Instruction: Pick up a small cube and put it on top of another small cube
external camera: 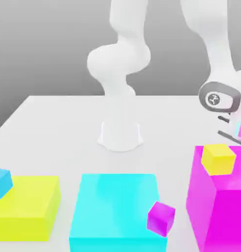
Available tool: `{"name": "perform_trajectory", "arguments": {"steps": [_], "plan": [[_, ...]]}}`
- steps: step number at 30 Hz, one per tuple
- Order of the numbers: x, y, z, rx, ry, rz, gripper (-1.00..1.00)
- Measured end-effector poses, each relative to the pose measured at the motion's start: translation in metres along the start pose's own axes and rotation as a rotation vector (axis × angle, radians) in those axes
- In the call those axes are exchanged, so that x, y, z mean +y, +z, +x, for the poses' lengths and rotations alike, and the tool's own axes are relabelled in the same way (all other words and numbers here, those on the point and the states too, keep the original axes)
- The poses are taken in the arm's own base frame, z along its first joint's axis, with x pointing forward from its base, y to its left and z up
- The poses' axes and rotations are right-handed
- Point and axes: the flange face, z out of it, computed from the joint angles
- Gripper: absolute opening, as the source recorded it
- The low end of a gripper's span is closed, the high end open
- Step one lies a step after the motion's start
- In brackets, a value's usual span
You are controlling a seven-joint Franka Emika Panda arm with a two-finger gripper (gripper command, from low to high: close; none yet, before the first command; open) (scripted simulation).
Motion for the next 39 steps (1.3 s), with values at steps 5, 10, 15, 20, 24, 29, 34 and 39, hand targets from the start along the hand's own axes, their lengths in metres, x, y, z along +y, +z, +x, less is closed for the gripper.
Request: {"name": "perform_trajectory", "arguments": {"steps": [5,10,15,20,24,29,34,39], "plan": [[-0.001,0.017,-0.001,-0.001,0.001,0.001,-1.0],[0.0,0.009,-0.001,-0.002,0.0,0.0,-1.0],[-0.007,-0.04,0.003,-0.002,-0.016,0.006,-1.0],[0.031,-0.101,0.038,0.059,0.116,0.059,-1.0],[0.128,-0.173,0.027,0.152,0.374,0.106,-1.0],[0.251,-0.233,-0.071,0.226,0.697,0.093,-1.0],[0.284,-0.19,-0.192,0.079,0.762,0.025,-1.0],[0.279,-0.127,-0.205,0.003,0.722,0.005,-1.0]]}}
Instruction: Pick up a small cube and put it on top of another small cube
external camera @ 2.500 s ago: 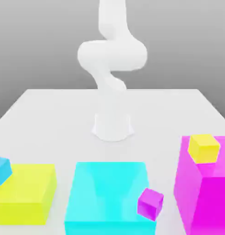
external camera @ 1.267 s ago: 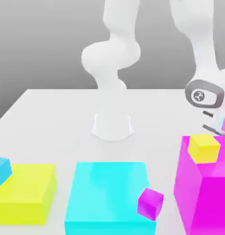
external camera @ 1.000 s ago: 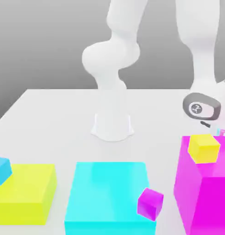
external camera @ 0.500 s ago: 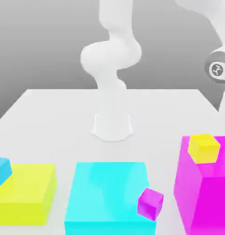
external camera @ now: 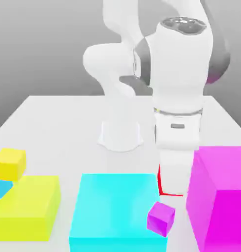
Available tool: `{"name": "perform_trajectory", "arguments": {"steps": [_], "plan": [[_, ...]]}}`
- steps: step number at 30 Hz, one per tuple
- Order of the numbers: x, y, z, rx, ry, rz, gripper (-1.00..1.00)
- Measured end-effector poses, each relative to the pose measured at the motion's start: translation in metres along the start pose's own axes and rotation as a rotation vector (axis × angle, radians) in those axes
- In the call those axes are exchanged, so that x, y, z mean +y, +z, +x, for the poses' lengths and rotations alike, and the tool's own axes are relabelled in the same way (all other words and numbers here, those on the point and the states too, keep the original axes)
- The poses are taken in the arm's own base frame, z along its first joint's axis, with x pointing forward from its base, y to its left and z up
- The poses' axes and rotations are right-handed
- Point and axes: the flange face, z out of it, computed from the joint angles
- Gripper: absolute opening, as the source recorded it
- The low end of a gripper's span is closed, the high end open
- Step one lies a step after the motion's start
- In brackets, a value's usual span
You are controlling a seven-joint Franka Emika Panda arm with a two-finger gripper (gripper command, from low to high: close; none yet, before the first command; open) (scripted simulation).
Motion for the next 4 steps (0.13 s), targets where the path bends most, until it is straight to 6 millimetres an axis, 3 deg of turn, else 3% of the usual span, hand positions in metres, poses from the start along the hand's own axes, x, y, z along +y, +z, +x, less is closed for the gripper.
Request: {"name": "perform_trajectory", "arguments": {"steps": [1,2,4], "plan": [[0.0004,0.0141,-0.0009,-0.002,0.0,-0.002,-1.0],[0.0006,0.023,-0.0017,-0.003,0.0,-0.003,1.0],[0.0006,0.023,-0.0017,-0.003,0.0,-0.003,1.0]]}}
